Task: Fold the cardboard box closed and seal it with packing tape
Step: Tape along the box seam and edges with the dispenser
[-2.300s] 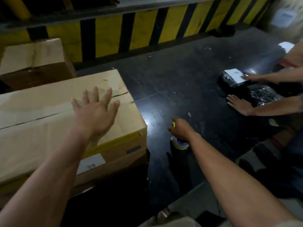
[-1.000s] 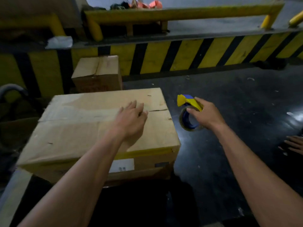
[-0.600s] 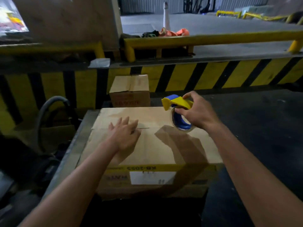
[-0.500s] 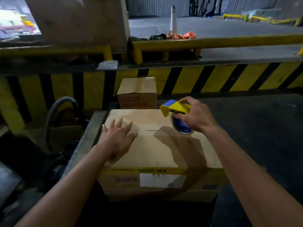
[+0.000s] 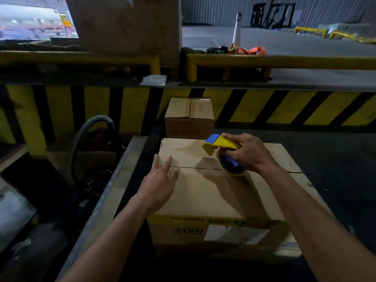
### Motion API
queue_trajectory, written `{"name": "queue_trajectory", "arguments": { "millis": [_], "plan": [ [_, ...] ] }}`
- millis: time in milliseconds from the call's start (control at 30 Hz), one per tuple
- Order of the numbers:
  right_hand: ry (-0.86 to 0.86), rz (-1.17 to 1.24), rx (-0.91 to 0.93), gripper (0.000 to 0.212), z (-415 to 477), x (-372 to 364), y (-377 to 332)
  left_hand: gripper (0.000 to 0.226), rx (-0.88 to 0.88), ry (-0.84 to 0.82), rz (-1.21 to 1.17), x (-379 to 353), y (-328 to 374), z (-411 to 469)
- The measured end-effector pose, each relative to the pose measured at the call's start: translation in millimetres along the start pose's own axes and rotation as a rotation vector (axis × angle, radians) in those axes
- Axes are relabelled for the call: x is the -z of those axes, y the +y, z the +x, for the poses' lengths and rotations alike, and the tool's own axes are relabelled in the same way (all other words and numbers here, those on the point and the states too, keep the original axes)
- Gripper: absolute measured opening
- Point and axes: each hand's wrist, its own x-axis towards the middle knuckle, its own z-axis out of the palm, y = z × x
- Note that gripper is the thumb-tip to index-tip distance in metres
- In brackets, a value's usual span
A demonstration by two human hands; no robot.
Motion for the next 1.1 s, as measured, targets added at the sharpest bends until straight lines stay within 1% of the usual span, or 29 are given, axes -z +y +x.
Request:
{"name": "queue_trajectory", "arguments": {
  "millis": [100, 200, 300, 367, 433, 533, 567, 600, 633, 667, 733, 767, 800, 933, 1000, 1100],
  "plan": [
    [-0.035, -0.014, 0.023, 0.065, 4, 0, 0, 0.064, -0.01, -0.008, 0.019, 1, 2, 0],
    [-0.09, 0.001, 0.075, 0.066, 8, -5, -9, 0.068, -0.002, -0.01, -0.012, 1, 2, 0],
    [-0.111, 0.024, 0.177, 0.069, 12, -16, -25, 0.074, -0.002, -0.003, -0.1, 0, 1, 0],
    [-0.111, 0.039, 0.238, 0.071, 15, -22, -32, 0.069, -0.005, 0.01, -0.165, 3, -5, 7],
    [-0.111, 0.067, 0.286, 0.074, 18, -26, -36, 0.057, -0.038, 0.065, -0.177, 10, -11, 17],
    [-0.124, 0.079, 0.354, 0.076, 23, -31, -38, 0.036, -0.113, 0.278, -0.189, 25, -3, 25],
    [-0.127, 0.082, 0.373, 0.076, 25, -32, -39, 0.032, -0.131, 0.33, -0.185, 31, 4, 26],
    [-0.128, 0.088, 0.388, 0.077, 26, -33, -41, 0.031, -0.145, 0.342, -0.217, 35, 10, 27],
    [-0.13, 0.096, 0.403, 0.078, 27, -33, -42, 0.031, -0.132, 0.306, -0.31, 40, 16, 30],
    [-0.134, 0.102, 0.415, 0.078, 29, -33, -43, 0.032, -0.092, 0.237, -0.458, 44, 22, 33],
    [-0.133, 0.111, 0.433, 0.08, 31, -33, -46, 0.035, 0.048, 0.078, -0.778, 53, 29, 39],
    [-0.127, 0.117, 0.441, 0.08, 32, -33, -47, 0.034, 0.1, 0.024, -0.883, 57, 29, 42],
    [-0.122, 0.124, 0.446, 0.081, 34, -33, -47, 0.032, 0.125, -0.012, -0.943, 61, 28, 44],
    [-0.122, 0.131, 0.46, 0.082, 40, -32, -50, 0.032, 0.108, -0.125, -1.114, 69, 20, 47],
    [-0.133, 0.154, 0.456, 0.085, 42, -32, -50, 0.032, 0.129, -0.186, -1.195, 70, 16, 47],
    [-0.143, 0.191, 0.451, 0.09, 40, -31, -52, 0.033, 0.163, -0.243, -1.326, 68, 13, 49]
  ]
}}
